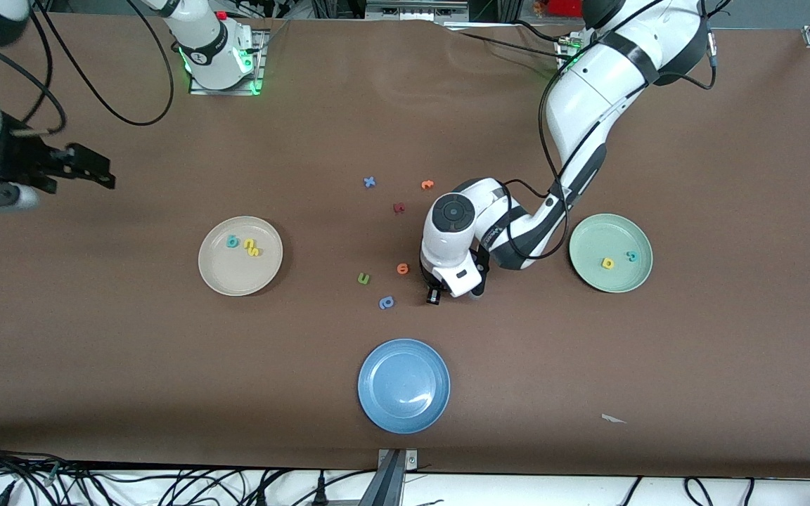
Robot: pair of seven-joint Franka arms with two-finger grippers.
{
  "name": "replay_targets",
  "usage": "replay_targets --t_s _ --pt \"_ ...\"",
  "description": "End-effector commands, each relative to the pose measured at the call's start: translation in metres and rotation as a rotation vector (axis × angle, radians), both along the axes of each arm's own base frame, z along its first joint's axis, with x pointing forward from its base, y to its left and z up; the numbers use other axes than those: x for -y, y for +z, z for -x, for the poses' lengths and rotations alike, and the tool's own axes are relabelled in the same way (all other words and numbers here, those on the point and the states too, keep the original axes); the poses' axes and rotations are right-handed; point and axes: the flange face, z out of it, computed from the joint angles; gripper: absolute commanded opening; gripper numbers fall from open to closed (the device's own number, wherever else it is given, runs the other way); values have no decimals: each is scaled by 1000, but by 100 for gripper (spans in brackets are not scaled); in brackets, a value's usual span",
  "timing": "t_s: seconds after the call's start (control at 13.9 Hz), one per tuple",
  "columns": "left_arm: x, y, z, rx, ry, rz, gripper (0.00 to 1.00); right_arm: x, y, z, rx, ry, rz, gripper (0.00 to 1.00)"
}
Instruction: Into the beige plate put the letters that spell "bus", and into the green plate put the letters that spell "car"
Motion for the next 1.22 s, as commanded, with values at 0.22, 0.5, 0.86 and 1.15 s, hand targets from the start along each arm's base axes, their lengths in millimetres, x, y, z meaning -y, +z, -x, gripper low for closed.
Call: replay_targets --t_s 0.22,0.5,0.86,1.15 --pt "-7 16 -14 33 -67 -8 0 3 7 21 8 -7 20 100" --pt "-23 67 -24 5 -138 26 0 3 9 23 8 -10 22 100" --pt "-109 114 -32 -274 -362 11 0 -6 9 23 7 -79 45 100" --pt "-218 107 -44 -465 -479 -28 0 -8 7 22 4 -77 45 100"
